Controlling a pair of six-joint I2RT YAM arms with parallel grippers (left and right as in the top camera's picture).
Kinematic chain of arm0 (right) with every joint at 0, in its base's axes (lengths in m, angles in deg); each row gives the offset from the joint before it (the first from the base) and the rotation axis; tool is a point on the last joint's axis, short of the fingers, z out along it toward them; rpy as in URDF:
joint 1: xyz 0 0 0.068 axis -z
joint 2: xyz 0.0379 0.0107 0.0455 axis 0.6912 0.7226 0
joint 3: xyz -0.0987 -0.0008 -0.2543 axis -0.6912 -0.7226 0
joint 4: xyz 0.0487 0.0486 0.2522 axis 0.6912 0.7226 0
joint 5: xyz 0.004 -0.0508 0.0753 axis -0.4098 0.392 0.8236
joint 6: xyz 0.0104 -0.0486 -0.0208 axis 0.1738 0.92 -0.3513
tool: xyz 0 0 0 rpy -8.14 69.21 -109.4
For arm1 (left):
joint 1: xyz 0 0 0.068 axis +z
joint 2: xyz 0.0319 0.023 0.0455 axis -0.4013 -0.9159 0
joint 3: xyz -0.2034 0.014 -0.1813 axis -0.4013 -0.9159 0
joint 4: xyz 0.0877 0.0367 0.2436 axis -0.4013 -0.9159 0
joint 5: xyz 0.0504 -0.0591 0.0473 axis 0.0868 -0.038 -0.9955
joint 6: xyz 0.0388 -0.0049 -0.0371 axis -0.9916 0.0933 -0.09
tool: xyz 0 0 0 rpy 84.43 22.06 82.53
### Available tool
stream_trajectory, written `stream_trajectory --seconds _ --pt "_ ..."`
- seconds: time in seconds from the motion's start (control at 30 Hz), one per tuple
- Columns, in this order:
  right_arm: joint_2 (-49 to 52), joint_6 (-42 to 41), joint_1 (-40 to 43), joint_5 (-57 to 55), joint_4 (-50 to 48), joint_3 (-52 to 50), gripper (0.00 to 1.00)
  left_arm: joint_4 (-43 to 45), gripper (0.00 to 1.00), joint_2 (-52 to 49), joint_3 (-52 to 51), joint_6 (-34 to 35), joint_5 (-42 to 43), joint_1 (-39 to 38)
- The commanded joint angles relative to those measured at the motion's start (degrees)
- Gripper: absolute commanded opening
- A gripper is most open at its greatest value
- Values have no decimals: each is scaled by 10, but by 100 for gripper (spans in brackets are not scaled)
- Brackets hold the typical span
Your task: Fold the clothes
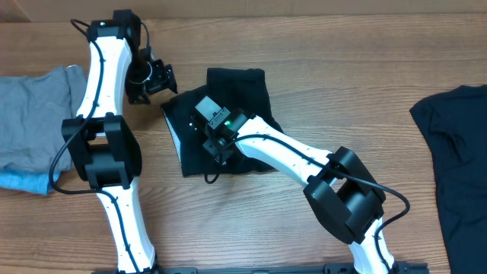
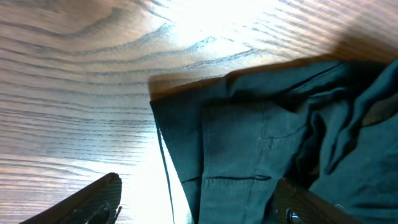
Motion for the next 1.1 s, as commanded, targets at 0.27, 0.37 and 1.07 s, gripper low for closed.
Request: stream_trajectory --seconds 0.27,0.37,1.07 --pt "2 -47 1 2 -32 -2 4 -89 38 10 -14 -36 73 -37" --pt "2 -48 1 2 -35 -2 4 -51 19 10 -87 -28 73 -52" --pt "-163 -80 431 -7 60 11 4 51 14 10 -211 -30 47 -65"
